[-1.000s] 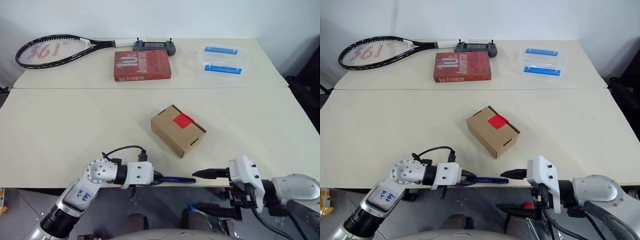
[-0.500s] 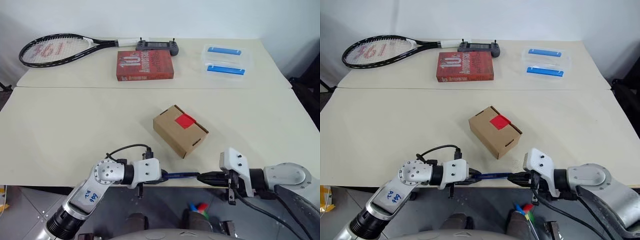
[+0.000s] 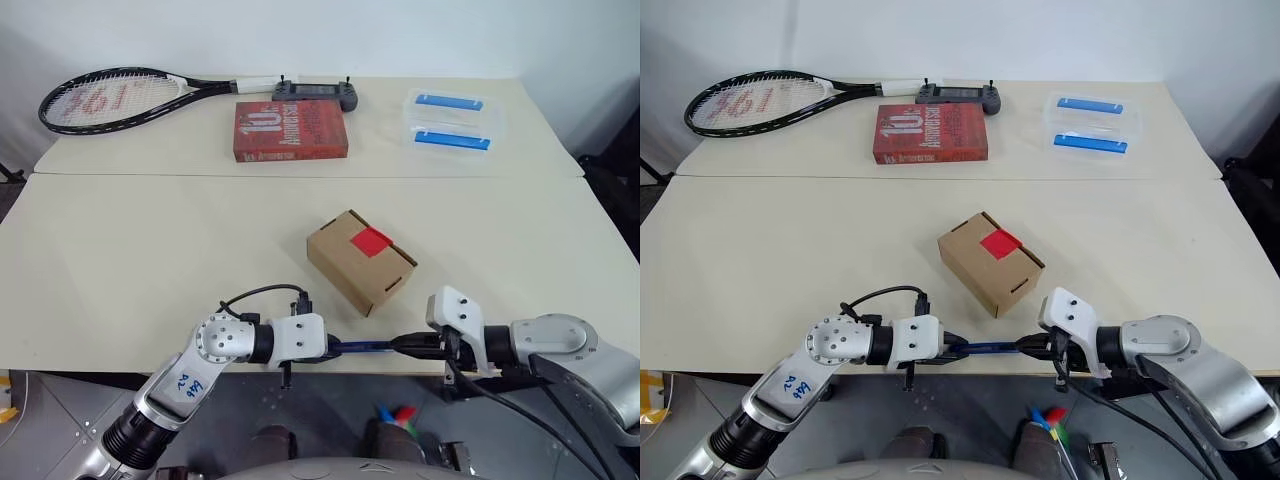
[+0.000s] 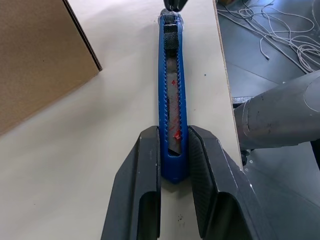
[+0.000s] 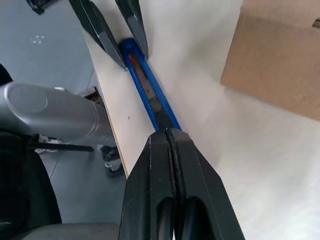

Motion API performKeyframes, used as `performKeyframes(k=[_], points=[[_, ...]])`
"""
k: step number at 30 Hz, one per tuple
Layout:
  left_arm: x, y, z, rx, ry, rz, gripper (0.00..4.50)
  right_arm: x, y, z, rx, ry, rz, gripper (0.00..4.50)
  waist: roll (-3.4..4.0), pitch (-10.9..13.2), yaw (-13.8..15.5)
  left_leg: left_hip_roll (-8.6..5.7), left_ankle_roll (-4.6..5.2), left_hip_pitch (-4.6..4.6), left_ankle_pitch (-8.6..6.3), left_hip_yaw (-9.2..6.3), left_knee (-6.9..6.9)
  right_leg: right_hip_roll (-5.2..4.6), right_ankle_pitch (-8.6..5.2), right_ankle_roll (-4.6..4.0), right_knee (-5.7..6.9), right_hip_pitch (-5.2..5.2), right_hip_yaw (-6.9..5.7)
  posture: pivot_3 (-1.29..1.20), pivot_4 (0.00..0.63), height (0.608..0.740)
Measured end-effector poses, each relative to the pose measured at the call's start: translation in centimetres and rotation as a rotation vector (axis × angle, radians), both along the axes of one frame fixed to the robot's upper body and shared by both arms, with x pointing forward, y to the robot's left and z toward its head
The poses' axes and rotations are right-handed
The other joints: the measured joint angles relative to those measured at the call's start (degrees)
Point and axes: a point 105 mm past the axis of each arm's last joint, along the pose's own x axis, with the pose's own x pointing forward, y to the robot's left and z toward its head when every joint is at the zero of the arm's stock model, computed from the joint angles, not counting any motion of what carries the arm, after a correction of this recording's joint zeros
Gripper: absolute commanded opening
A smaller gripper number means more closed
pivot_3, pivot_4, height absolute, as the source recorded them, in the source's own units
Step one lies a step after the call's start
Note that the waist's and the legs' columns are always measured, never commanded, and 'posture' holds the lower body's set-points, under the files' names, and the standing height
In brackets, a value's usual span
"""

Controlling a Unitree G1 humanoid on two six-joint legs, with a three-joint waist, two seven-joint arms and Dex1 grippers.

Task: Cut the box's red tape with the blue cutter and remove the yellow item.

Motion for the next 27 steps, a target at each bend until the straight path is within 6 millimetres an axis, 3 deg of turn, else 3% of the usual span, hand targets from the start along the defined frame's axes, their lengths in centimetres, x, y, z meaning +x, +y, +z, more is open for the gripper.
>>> performKeyframes(k=[13,23,27], points=[[0.0,-0.1,0.0,0.0,0.0,0.0,0.44,0.6,-0.2,-1.1,-0.048,-0.016,0.006,0.03,0.0,0.0,0.0,0.0,0.0,0.02,0.0,0.0,0.02,0.0,0.0,0.0,0.01,0.02,0.0,0.0,0.15,0.74],[0.1,-0.1,0.0,0.004,-0.003,-0.004,0.44,1.1,4.0,-1.6,0.044,-0.004,0.069,0.03,-0.04,0.0,-0.2,0.0,0.0,-0.01,0.0,-0.03,0.13,0.0,0.0,0.0,0.07,0.02,0.0,0.0,0.15,0.74],[0.1,-0.1,0.0,0.005,-0.003,-0.004,0.44,1.1,4.7,-1.7,0.056,0.002,0.075,0.03,-0.04,0.0,-0.2,0.0,0.01,-0.02,-0.01,-0.03,0.13,0.0,0.0,0.0,0.08,0.02,0.0,0.0,0.15,0.74]])
